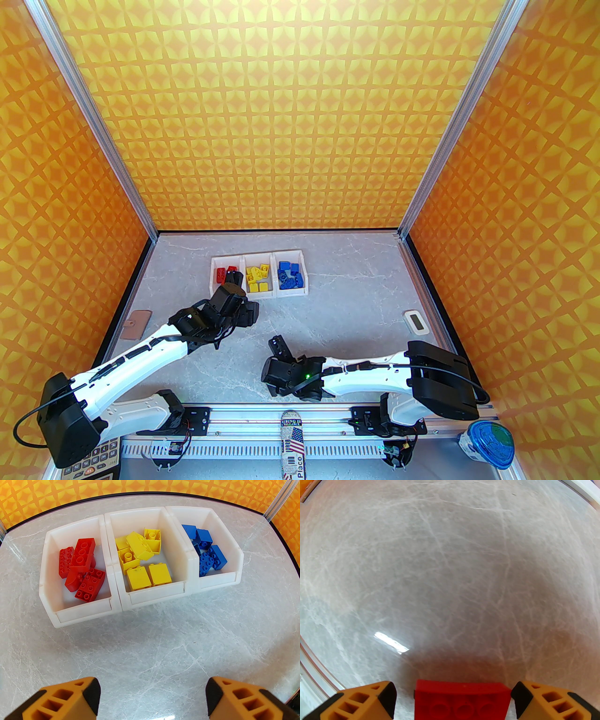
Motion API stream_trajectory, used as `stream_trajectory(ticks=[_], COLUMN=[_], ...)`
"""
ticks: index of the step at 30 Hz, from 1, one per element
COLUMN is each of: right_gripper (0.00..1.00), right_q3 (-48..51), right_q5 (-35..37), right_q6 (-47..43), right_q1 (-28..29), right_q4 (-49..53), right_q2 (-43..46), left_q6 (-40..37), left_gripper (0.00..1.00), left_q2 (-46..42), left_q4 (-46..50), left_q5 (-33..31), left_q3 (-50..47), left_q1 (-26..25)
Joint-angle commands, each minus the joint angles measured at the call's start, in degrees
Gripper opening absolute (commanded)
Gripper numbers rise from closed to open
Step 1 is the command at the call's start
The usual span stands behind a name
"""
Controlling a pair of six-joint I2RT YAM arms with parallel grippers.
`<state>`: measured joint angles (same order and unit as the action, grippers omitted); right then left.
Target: Sort the legos into containers by color
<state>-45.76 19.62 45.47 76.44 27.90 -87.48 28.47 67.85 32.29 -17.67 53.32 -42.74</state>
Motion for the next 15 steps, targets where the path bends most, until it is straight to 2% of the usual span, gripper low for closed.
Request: stream_trajectory(ticks=[1,15], right_gripper=[0.88,0.89], right_q3=[-1.26,-2.47], right_q5=[2.27,0.13], right_q6=[0.89,0.67], right_q1=[0.42,0.37], right_q4=[2.93,1.92], right_q2=[0.28,-2.34], left_q6=[-0.68,-0.7], left_gripper=[0.79,0.79], left_q2=[-0.8,-1.15], left_q4=[-0.1,0.08], left_q5=[-1.13,-1.1], left_q3=[-0.42,-0.74], left_q1=[0.38,0.38])
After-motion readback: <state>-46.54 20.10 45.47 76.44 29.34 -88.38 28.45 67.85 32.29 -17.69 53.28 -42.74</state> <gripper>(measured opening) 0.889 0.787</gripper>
